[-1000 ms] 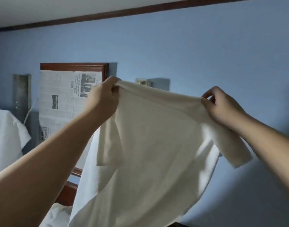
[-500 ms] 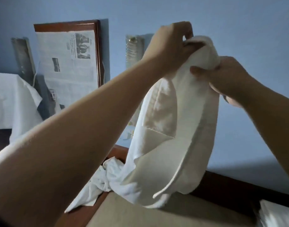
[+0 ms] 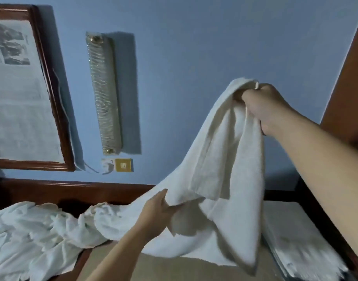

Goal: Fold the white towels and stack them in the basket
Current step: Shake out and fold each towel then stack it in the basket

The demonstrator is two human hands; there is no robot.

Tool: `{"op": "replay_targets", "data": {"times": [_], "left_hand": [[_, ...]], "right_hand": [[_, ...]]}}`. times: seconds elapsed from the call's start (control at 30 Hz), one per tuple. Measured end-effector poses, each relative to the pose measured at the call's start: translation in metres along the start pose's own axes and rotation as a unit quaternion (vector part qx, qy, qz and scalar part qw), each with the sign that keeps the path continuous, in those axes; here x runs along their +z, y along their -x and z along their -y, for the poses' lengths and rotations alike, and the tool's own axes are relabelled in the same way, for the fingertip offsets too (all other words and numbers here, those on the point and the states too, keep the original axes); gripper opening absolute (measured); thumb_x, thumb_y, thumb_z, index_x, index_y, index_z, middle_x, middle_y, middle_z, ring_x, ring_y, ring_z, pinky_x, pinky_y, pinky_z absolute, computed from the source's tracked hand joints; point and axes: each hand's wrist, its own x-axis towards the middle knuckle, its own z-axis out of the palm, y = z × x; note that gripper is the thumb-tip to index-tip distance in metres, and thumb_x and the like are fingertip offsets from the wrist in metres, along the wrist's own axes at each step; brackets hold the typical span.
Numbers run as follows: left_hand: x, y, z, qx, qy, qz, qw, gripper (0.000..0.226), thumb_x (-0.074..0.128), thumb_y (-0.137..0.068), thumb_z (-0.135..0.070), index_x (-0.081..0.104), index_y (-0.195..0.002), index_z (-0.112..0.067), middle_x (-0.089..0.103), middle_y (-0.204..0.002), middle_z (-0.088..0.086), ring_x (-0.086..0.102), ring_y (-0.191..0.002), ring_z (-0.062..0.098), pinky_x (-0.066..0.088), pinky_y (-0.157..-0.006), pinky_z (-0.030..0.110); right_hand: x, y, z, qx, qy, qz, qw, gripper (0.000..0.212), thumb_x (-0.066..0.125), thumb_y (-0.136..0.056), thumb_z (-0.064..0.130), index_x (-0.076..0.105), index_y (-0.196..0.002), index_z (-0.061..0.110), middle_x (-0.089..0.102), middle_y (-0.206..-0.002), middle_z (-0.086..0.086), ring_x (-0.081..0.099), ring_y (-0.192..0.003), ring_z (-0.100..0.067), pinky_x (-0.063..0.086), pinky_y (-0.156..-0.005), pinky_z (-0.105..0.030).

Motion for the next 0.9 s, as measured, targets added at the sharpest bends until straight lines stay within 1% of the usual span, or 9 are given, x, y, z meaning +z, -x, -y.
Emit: {"op": "replay_targets", "data": {"times": [0.13, 0.33, 0.4, 0.5, 0.57, 0.63, 0.7, 0.83, 0.9], "left_hand": [[-0.010, -0.009, -0.012, 0.016, 0.059, -0.077, 0.995, 0.029, 0.059, -0.084, 0.002, 0.069, -0.085, -0.025, 0.072, -0.077, 0.003, 0.061, -0.071, 0.017, 0.047, -0.060, 0.025], [-0.056, -0.018, -0.121, 0.186, 0.038, -0.097, 0.977, 0.011, 0.058, -0.097, -0.014, 0.065, -0.090, -0.017, 0.064, -0.069, -0.005, 0.054, -0.057, 0.001, 0.041, -0.052, 0.013], [-0.053, -0.022, -0.166, 0.236, 0.018, -0.071, 0.969, 0.007, 0.057, -0.100, -0.019, 0.063, -0.098, -0.022, 0.065, -0.074, -0.008, 0.057, -0.060, -0.004, 0.040, -0.052, 0.010], [-0.032, -0.023, -0.219, 0.263, -0.018, -0.039, 0.964, 0.008, 0.061, -0.098, -0.032, 0.058, -0.092, -0.028, 0.060, -0.070, -0.008, 0.054, -0.063, 0.007, 0.037, -0.052, 0.022], [-0.016, -0.016, -0.242, 0.289, -0.030, -0.033, 0.956, 0.017, 0.066, -0.093, -0.035, 0.056, -0.082, -0.027, 0.060, -0.065, -0.008, 0.054, -0.059, 0.008, 0.035, -0.052, 0.028], [-0.004, -0.005, -0.256, 0.309, -0.034, -0.033, 0.950, 0.019, 0.070, -0.089, -0.034, 0.057, -0.075, -0.027, 0.059, -0.059, -0.008, 0.052, -0.052, 0.005, 0.034, -0.049, 0.027], [0.004, 0.004, -0.266, 0.314, -0.037, -0.039, 0.948, 0.020, 0.068, -0.086, -0.030, 0.057, -0.070, -0.027, 0.056, -0.055, -0.007, 0.049, -0.049, 0.007, 0.034, -0.046, 0.026], [0.003, 0.015, -0.274, 0.318, -0.061, -0.067, 0.944, 0.009, 0.064, -0.087, -0.022, 0.063, -0.079, -0.024, 0.064, -0.063, -0.002, 0.056, -0.056, 0.015, 0.039, -0.051, 0.028], [0.000, 0.016, -0.265, 0.293, -0.067, -0.053, 0.952, 0.005, 0.063, -0.090, -0.023, 0.065, -0.085, -0.023, 0.067, -0.068, -0.001, 0.061, -0.064, 0.020, 0.043, -0.056, 0.030]], "right_hand": [[-0.051, 0.020, -0.018, 0.007, 0.049, -0.096, 0.994, 0.009, 0.073, -0.082, 0.021, 0.074, -0.085, 0.013, 0.079, -0.091, -0.008, 0.077, -0.084, -0.027, 0.062, -0.083, -0.042], [-0.160, 0.057, -0.059, 0.051, 0.291, -0.195, 0.935, 0.033, 0.068, -0.067, 0.037, 0.070, -0.092, 0.015, 0.075, -0.095, -0.011, 0.072, -0.087, -0.033, 0.059, -0.079, -0.046], [-0.166, 0.077, -0.065, 0.083, 0.395, -0.119, 0.907, 0.046, 0.072, -0.075, 0.028, 0.063, -0.119, 0.016, 0.070, -0.115, -0.013, 0.067, -0.096, -0.034, 0.056, -0.084, -0.045], [-0.148, 0.108, -0.059, 0.136, 0.382, 0.115, 0.907, 0.102, 0.079, -0.076, 0.014, 0.023, -0.159, 0.037, 0.044, -0.151, -0.001, 0.058, -0.129, -0.026, 0.049, -0.108, -0.044], [-0.126, 0.123, -0.050, 0.117, 0.313, 0.175, 0.926, 0.116, 0.088, -0.066, 0.037, 0.019, -0.159, 0.045, 0.033, -0.161, 0.006, 0.041, -0.145, -0.016, 0.038, -0.117, -0.039], [-0.106, 0.131, -0.047, 0.076, 0.301, 0.141, 0.940, 0.122, 0.090, -0.056, 0.064, 0.025, -0.156, 0.042, 0.044, -0.152, 0.010, 0.046, -0.140, -0.010, 0.042, -0.113, -0.037], [-0.091, 0.131, -0.052, 0.057, 0.290, 0.082, 0.952, 0.101, 0.087, -0.059, 0.069, 0.039, -0.142, 0.038, 0.062, -0.126, 0.012, 0.062, -0.116, -0.008, 0.053, -0.098, -0.035], [-0.081, 0.124, -0.063, -0.006, 0.342, 0.017, 0.939, 0.017, 0.066, -0.088, 0.023, 0.058, -0.102, 0.016, 0.064, -0.090, -0.001, 0.061, -0.079, -0.021, 0.050, -0.064, -0.033], [-0.085, 0.124, -0.066, -0.010, 0.320, 0.013, 0.947, 0.013, 0.059, -0.087, 0.014, 0.063, -0.098, 0.009, 0.064, -0.087, -0.003, 0.060, -0.076, -0.024, 0.048, -0.062, -0.035]]}}
